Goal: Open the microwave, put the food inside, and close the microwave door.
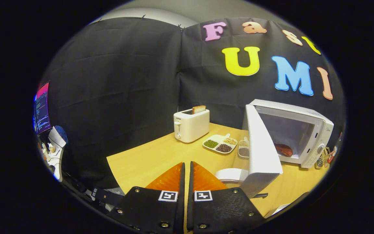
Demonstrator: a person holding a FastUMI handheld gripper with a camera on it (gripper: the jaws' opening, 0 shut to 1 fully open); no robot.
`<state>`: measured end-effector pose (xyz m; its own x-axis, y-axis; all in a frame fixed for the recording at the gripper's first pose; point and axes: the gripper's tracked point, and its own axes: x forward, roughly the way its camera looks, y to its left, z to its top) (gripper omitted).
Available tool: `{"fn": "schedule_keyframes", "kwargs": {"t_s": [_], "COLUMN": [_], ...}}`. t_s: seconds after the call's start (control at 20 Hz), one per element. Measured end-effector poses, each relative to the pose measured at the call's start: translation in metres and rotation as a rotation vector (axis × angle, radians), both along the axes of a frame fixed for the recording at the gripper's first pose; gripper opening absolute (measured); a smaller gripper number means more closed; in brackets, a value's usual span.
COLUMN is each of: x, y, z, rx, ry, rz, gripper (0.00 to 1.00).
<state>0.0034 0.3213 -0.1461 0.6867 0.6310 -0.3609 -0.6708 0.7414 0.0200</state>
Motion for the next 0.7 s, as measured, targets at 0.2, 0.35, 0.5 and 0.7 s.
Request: {"fn": "schedule_keyframes", "kwargs": {"t_s": [0.2, 0.35, 0.5, 0.7], "x": [0.026, 0.046, 0.059, 0.082], "y": [-0.032, -0.055, -0.078, -0.112], "z": [0.000, -0.002, -0.003, -0.008], "rx": [-0.031, -0.024, -0.044, -0.051], "ry": [-0.024, -0.005, -0.021, -0.008], "rz": [-0.054, -0.109, -0.141, -0.205], "gripper": [0.05, 0.05, 0.05, 0.05]}}
